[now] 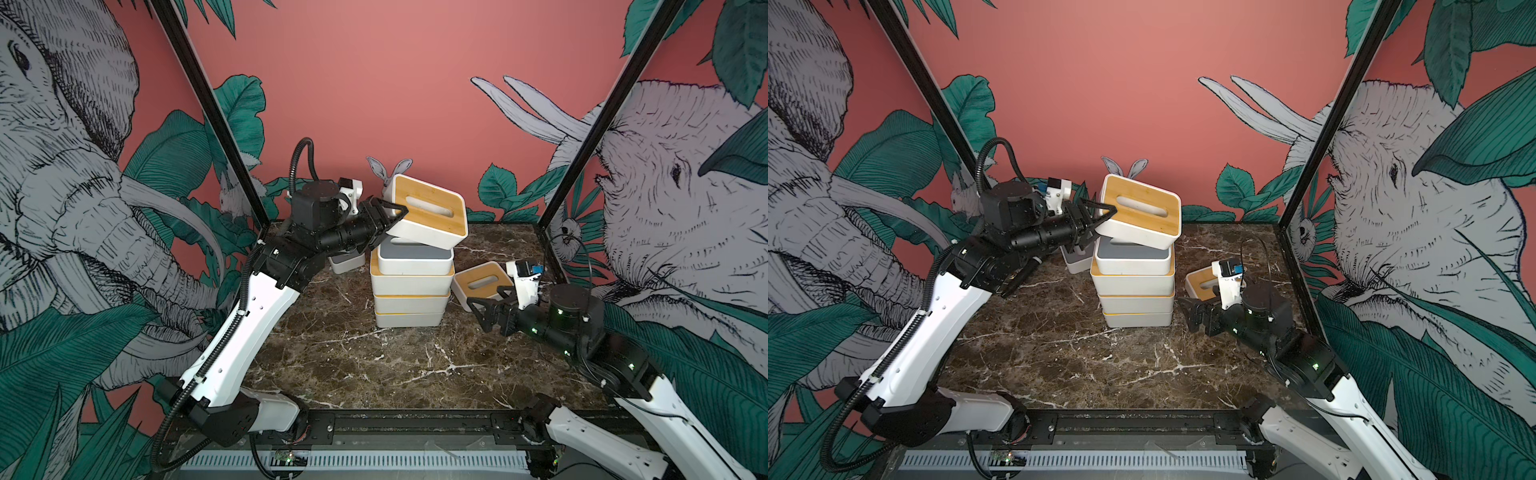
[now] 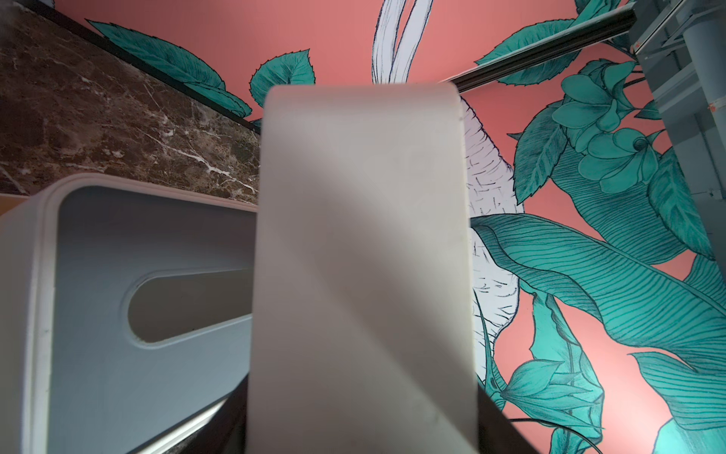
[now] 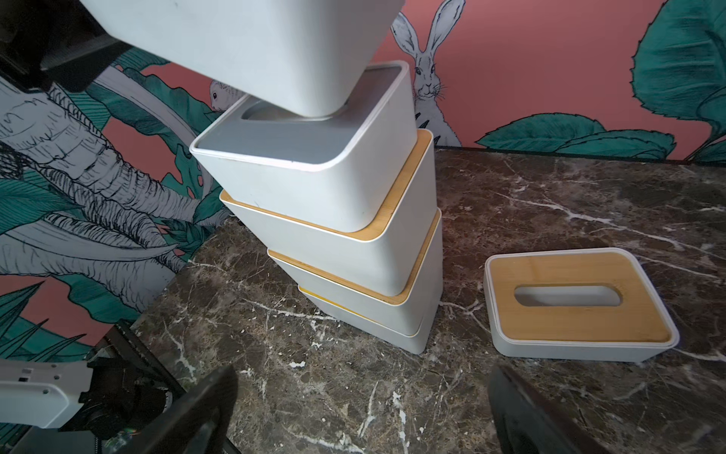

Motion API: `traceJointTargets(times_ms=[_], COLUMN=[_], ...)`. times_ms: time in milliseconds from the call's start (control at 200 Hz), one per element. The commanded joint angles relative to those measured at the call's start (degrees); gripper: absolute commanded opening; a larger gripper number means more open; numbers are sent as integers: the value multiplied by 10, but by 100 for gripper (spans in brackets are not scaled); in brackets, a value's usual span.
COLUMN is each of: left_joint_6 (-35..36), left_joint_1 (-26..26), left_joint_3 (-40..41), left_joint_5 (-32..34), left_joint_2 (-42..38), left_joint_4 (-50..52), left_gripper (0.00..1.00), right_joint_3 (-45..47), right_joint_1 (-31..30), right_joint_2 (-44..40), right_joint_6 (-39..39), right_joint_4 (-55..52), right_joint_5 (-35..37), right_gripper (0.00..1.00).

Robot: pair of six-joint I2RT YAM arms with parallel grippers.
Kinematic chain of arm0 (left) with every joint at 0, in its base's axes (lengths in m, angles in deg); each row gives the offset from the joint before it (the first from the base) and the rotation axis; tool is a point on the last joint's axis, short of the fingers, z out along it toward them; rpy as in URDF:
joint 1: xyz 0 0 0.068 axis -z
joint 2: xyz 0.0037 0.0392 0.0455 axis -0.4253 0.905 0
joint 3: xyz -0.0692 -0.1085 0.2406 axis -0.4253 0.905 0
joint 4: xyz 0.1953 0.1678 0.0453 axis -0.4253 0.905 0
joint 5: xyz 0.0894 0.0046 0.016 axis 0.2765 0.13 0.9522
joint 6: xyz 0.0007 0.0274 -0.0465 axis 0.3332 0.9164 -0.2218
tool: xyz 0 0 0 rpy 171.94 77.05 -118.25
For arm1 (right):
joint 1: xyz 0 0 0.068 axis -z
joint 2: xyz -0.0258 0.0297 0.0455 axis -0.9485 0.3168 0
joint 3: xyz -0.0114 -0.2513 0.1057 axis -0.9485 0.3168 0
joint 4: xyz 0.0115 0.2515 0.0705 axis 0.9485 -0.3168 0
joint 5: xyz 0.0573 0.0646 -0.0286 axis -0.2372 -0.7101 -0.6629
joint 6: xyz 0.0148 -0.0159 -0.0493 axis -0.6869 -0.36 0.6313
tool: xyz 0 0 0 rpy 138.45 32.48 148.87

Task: Stack the tissue boxes
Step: Place the tissue box at the tissue box.

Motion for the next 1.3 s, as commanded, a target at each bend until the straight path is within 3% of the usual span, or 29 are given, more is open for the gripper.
traceJointTargets(times_ms=[0, 275, 440, 720, 1075, 1205, 1295], left_joint_6=[-20, -18, -20, -14, 13, 13, 12], left_joint_1=[-3, -5, -6, -11, -17, -21, -24], left_joint_3=[12, 38, 44, 49, 40, 44, 54], left_joint_5=[-3, 5, 3, 5, 8, 6, 6], left_joint_2=[-39, -52, -50, -51, -49, -51, -54], left_joint_4=[-51, -47, -44, -41, -10, -10, -10], left_gripper=[34, 35, 48, 62, 76, 77, 84], right_joint_3=[-2, 9, 20, 25, 30, 31, 29], right_joint_1=[-4, -5, -5, -5, -4, -4, -5], right_joint_2=[0, -7, -10, -7, 1, 3, 7], right_joint_6=[8, -5, -15, -24, -33, -36, -36], right_joint_4=[10, 21, 24, 27, 35, 39, 39], right_joint_5=[25, 20, 22, 24, 20, 21, 24], right_gripper=[99, 99, 99, 99, 99, 99, 99])
